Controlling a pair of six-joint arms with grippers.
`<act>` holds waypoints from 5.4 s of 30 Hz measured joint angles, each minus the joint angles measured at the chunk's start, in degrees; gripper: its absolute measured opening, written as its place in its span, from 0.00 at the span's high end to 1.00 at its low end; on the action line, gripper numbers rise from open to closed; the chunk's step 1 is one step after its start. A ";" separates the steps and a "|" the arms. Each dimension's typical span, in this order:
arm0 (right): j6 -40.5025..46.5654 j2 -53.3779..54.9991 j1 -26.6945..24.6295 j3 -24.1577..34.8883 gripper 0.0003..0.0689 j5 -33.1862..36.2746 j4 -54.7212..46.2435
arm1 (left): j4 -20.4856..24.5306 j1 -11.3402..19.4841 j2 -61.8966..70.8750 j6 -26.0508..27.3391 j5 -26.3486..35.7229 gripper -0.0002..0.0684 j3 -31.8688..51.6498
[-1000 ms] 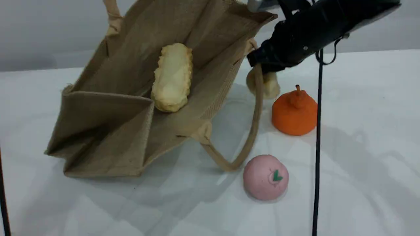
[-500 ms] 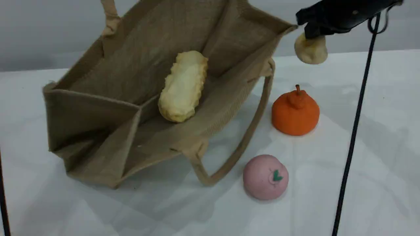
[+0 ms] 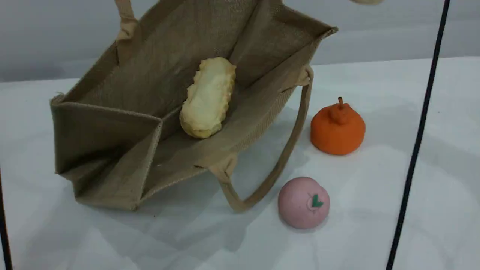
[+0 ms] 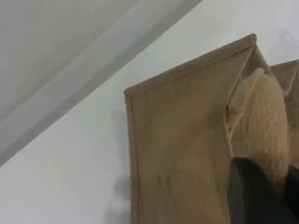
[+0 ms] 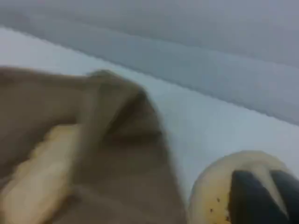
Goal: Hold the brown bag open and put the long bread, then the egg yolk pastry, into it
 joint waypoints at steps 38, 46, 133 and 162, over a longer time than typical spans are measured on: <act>2.50 6.88 24.19 6.42 0.88 -8.83 5.72 | -5.39 -2.89 -0.05 0.05 -0.04 0.86 0.00; 2.34 6.43 24.19 6.15 0.42 -8.54 6.86 | -5.34 -2.89 -0.05 0.11 -0.04 0.86 0.00; 63.15 -95.82 9.77 47.80 0.36 28.99 -56.31 | 10.02 -10.90 -79.14 -24.12 -5.36 0.22 79.90; 63.15 -103.64 -0.51 47.85 0.36 29.12 -55.88 | 11.84 -10.90 -97.33 -24.03 -8.13 0.22 92.36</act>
